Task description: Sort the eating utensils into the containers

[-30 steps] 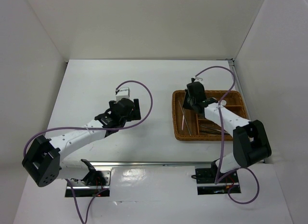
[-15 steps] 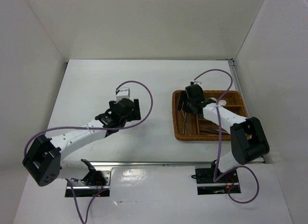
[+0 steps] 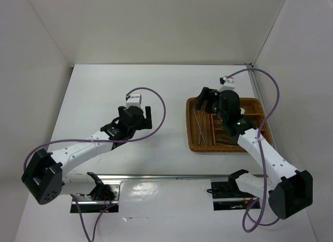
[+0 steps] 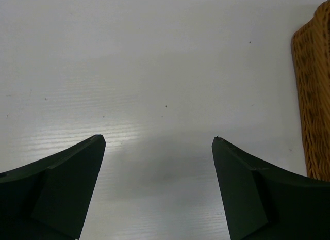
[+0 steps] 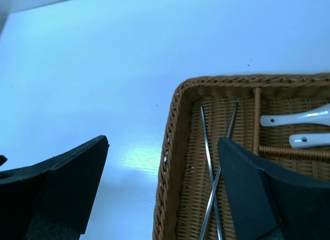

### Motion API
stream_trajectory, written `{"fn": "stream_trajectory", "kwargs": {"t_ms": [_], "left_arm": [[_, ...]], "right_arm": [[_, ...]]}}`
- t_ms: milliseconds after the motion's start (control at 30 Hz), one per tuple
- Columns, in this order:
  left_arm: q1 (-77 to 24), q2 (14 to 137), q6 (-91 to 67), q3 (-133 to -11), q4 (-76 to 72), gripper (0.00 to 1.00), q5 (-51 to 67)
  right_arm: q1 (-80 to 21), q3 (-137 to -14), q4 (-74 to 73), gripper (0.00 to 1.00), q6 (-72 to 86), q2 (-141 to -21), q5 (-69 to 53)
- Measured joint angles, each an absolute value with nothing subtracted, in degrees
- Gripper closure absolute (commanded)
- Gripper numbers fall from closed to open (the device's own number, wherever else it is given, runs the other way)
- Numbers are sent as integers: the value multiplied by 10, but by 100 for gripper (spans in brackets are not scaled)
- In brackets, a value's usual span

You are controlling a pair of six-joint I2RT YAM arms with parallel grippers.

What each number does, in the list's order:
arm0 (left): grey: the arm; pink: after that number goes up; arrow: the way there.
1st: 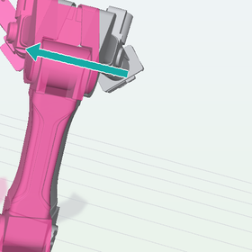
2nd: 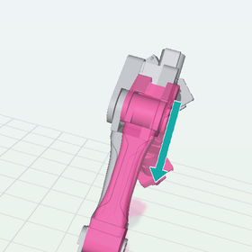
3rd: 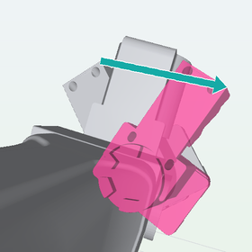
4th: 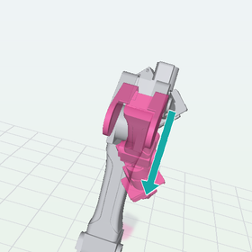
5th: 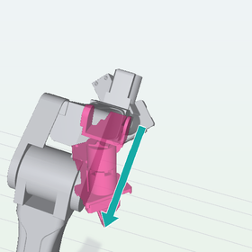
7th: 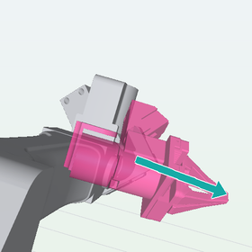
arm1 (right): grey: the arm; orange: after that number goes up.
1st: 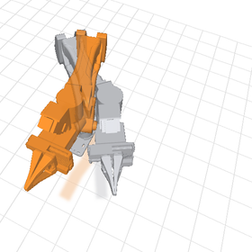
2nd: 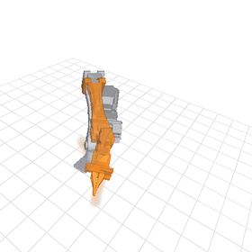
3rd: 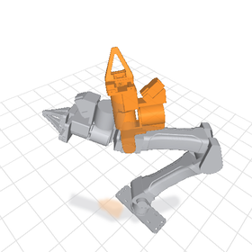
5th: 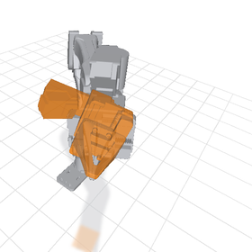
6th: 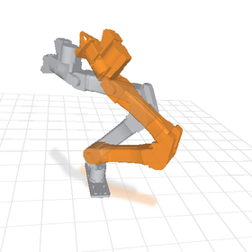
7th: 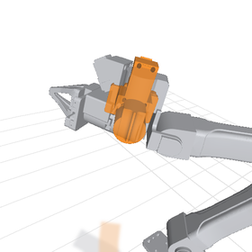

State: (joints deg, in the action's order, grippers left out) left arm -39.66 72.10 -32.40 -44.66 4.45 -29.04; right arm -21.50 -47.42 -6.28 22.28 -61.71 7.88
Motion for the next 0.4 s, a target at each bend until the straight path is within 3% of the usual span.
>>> {"fn": "stream_trajectory", "kwargs": {"t_ms": [400], "left_arm": [[-397,611,-288,-427,-10,0,-277]], "right_arm": [[-215,-473,-39,2,191,-557,24]]}}
